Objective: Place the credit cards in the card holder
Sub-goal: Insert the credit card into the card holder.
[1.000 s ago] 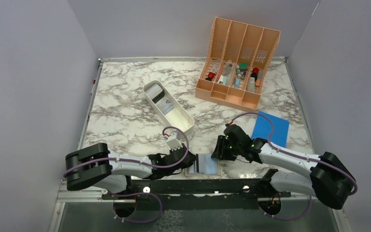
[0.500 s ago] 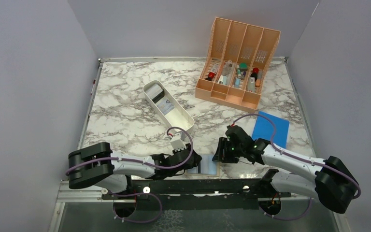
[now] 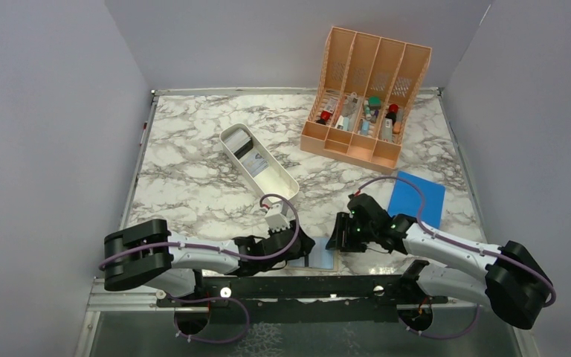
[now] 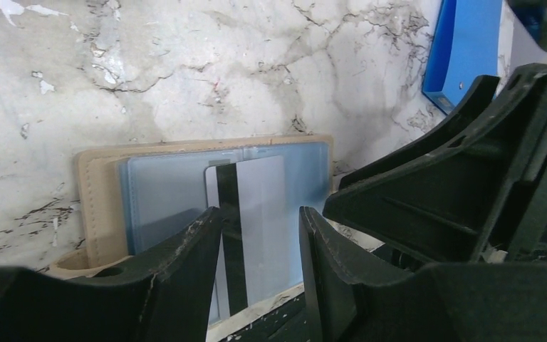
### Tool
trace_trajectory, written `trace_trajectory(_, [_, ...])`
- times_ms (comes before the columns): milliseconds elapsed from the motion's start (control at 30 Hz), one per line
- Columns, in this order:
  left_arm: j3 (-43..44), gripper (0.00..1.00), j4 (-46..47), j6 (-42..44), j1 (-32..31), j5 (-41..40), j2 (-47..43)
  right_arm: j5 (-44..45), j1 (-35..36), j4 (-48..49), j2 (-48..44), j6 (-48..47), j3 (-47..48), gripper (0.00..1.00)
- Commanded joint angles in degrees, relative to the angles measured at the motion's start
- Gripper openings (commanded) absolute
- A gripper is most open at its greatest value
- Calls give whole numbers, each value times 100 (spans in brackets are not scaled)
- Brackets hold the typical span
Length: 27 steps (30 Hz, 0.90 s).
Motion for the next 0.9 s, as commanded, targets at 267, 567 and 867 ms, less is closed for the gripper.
trace_trajectory(267, [344, 48, -22, 116, -43, 178, 304, -201, 9, 337, 150, 102, -223, 50])
trace_trajectory(567, [477, 54, -597, 302, -43, 128, 65, -145, 9, 242, 130, 40, -161, 49])
trace_trajectory(867, [449, 60, -494, 248, -43, 447, 259, -87, 9, 183, 162, -5, -64, 49])
